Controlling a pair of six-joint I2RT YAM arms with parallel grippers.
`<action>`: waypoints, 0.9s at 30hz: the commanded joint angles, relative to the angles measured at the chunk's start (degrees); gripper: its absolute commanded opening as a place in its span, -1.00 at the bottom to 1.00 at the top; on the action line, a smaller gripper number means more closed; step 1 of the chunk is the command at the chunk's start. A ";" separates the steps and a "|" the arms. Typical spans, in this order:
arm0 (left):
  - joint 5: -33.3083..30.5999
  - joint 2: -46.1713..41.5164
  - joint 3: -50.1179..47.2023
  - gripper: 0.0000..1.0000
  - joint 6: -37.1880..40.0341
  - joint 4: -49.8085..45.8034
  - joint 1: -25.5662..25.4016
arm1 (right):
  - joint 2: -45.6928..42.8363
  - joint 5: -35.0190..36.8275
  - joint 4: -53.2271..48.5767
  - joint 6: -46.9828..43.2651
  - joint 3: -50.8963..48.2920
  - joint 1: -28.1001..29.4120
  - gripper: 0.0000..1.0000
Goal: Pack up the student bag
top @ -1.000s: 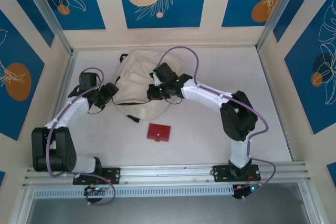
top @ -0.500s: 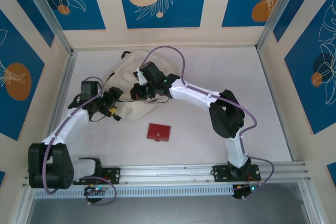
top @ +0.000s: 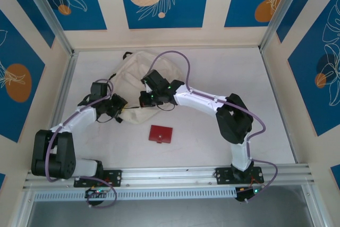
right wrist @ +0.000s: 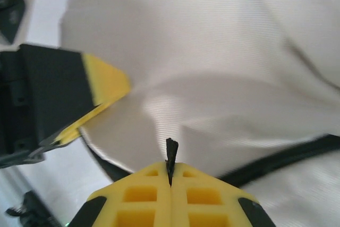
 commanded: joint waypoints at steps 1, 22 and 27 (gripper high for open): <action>-2.69 -0.76 -2.05 -0.88 4.71 -4.48 -0.48 | -1.17 10.09 -5.74 2.42 -1.50 -1.25 -1.00; -4.30 -4.02 -4.06 -1.00 7.98 -8.24 -0.21 | 3.70 30.08 -18.48 14.62 2.49 -7.99 -1.00; -4.05 -5.17 -3.79 -1.00 8.13 -8.93 -0.26 | 2.54 31.50 -19.46 16.61 2.13 -9.18 -1.00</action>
